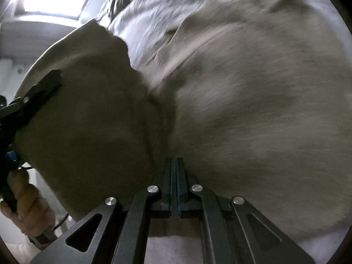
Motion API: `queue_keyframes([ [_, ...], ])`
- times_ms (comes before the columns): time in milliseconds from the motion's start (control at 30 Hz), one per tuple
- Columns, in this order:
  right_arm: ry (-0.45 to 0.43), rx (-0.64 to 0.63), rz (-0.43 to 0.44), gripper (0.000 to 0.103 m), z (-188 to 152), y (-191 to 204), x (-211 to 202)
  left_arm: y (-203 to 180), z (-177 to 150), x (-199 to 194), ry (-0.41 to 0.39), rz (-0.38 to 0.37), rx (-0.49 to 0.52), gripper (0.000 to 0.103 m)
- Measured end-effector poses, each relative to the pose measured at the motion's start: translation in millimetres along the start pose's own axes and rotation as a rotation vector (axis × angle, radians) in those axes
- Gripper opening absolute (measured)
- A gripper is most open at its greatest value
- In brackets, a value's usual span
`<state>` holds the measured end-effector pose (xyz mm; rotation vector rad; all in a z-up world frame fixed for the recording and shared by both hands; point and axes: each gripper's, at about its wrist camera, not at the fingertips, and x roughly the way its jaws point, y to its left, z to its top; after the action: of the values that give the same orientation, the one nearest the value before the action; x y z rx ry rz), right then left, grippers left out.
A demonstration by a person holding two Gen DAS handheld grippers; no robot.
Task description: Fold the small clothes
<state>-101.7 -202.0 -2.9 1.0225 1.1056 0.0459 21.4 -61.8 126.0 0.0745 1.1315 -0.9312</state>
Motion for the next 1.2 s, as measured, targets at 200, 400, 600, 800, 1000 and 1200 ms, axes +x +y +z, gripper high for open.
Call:
queue_keyframes([
  [200, -0.083, 0.080, 0.001, 0.004, -2.3, -40.7, -41.6, -73.1, 4.8, 68.1, 0.095, -0.035, 0.136, 0.020],
  [400, -0.052, 0.214, 0.045, 0.005, -10.5, -84.0, -36.8, -106.8, -24.7, 138.8, 0.225, 0.092, 0.278, 0.024],
  [600, -0.059, 0.247, 0.086, 0.005, -11.0, -105.8, -47.8, -112.0, -30.9, 119.1, 0.133, 0.170, 0.350, 0.082],
  [800, -0.143, 0.388, 0.210, 0.005, 0.7, -137.8, -65.0, -102.0, -20.0, 77.9, 0.000, 0.206, 0.309, 0.092],
  [1000, -0.230, 0.548, 0.441, 0.067, 2.3, -167.8, -82.6, -31.4, -17.0, 61.5, 0.031, 0.243, 0.069, 0.092],
  [1200, -0.176, 0.480, 0.502, 0.071, 37.6, -145.7, -77.4, 26.3, -33.7, 65.4, 0.085, 0.350, -0.035, 0.092],
])
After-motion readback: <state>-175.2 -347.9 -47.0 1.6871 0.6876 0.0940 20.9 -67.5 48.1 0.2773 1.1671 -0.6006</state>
